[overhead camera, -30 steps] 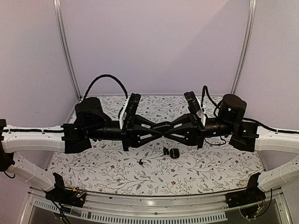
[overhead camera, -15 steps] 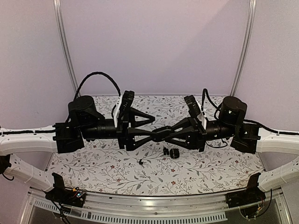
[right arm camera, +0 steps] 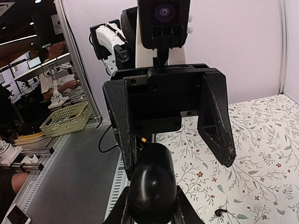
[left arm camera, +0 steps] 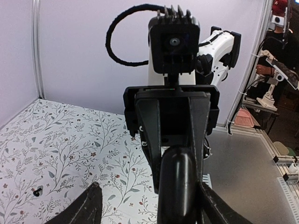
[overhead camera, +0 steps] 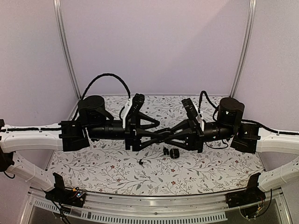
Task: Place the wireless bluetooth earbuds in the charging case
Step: Open the charging case.
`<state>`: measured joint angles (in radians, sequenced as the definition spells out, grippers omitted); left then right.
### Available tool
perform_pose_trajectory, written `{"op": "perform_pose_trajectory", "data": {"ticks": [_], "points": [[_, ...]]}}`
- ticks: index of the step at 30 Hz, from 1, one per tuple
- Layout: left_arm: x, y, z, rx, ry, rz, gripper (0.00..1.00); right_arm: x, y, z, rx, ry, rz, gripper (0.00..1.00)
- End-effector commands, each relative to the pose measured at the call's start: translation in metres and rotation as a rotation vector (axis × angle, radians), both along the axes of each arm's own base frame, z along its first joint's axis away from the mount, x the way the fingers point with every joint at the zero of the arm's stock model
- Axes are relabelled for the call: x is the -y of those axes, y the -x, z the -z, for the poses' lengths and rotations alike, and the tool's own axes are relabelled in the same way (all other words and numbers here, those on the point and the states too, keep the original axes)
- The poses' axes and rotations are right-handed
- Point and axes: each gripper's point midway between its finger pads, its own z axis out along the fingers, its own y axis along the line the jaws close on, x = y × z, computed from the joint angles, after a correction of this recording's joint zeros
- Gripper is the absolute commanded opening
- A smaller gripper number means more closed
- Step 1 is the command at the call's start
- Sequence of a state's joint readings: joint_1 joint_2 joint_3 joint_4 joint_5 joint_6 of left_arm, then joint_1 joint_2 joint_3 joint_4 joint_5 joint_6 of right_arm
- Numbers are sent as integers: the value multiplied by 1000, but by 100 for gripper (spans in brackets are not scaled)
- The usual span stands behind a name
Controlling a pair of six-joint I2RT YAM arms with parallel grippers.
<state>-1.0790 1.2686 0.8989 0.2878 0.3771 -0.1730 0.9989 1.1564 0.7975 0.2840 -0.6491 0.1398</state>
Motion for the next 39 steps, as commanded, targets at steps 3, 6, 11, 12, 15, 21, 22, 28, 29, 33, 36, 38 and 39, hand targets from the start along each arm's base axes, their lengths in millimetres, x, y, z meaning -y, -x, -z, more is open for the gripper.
{"op": "perform_pose_trajectory", "data": {"ticks": [3,6,11,12,15,21,22,28,29,33,36,38,39], "points": [[2,-12,-4,-10,2,-62,66,1,7,5,38,19,-26,8],[0,-16,-6,-11,3,-83,65,2,7,8,43,32,-29,6],[-3,-22,-8,-22,11,-101,65,2,9,13,54,49,-43,6],[-4,-22,-8,-26,12,-103,65,2,10,14,56,52,-45,5],[-5,-27,-7,-35,12,-114,64,2,11,15,59,56,-54,5],[-12,-37,-6,-54,8,-149,61,5,12,12,78,47,-52,4],[-13,-36,-7,-47,11,-144,61,6,12,12,80,46,-45,4],[-14,-8,-15,5,37,6,55,6,8,16,78,60,-19,4],[-14,-6,-14,6,34,19,54,6,7,16,79,61,-12,4],[-15,0,-10,12,15,44,49,6,4,16,75,64,2,4],[-13,-1,-3,6,-15,41,49,6,3,16,76,67,7,5],[-11,-1,0,4,-31,44,49,6,4,15,81,67,3,5],[-10,-2,2,1,-38,45,48,6,4,15,82,68,2,5]]}}
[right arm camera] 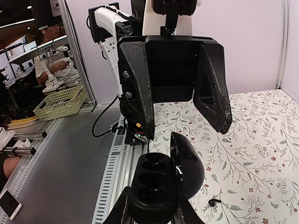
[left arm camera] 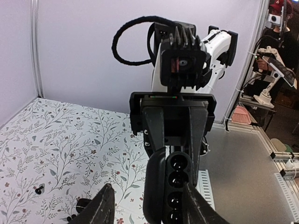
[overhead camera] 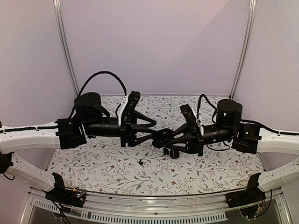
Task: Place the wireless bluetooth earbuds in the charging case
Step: Open the charging case, then pass from the right arm to the left
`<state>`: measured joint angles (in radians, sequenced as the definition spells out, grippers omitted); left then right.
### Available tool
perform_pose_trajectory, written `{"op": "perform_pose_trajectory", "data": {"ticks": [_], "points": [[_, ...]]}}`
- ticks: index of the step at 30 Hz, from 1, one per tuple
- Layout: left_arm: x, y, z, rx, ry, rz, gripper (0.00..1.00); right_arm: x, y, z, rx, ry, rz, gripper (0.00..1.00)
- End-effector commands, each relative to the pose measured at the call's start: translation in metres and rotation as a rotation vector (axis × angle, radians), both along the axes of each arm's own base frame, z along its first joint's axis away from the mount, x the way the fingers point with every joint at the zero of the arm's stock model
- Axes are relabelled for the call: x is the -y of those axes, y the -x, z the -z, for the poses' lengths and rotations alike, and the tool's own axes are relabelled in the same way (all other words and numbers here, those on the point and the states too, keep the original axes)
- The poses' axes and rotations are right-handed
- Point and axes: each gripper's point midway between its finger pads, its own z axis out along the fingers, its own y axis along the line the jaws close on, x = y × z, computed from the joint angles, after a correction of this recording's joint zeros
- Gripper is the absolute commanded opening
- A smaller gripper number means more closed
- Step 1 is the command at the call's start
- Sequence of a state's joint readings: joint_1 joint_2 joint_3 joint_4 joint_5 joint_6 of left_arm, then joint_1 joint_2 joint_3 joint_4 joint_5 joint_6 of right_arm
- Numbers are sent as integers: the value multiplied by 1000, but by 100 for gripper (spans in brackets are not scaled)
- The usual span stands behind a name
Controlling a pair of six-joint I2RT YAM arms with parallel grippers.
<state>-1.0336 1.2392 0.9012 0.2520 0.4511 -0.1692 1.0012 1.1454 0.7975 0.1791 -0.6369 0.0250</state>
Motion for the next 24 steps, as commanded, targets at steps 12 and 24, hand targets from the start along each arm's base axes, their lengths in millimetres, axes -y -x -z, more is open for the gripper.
{"op": "perform_pose_trajectory", "data": {"ticks": [12,24], "points": [[15,2,12,-10,-66,33,31,-1,5,-5,11,-2,-25,7],[24,14,11,-12,-67,102,10,-1,4,-2,8,6,-15,7]]}}
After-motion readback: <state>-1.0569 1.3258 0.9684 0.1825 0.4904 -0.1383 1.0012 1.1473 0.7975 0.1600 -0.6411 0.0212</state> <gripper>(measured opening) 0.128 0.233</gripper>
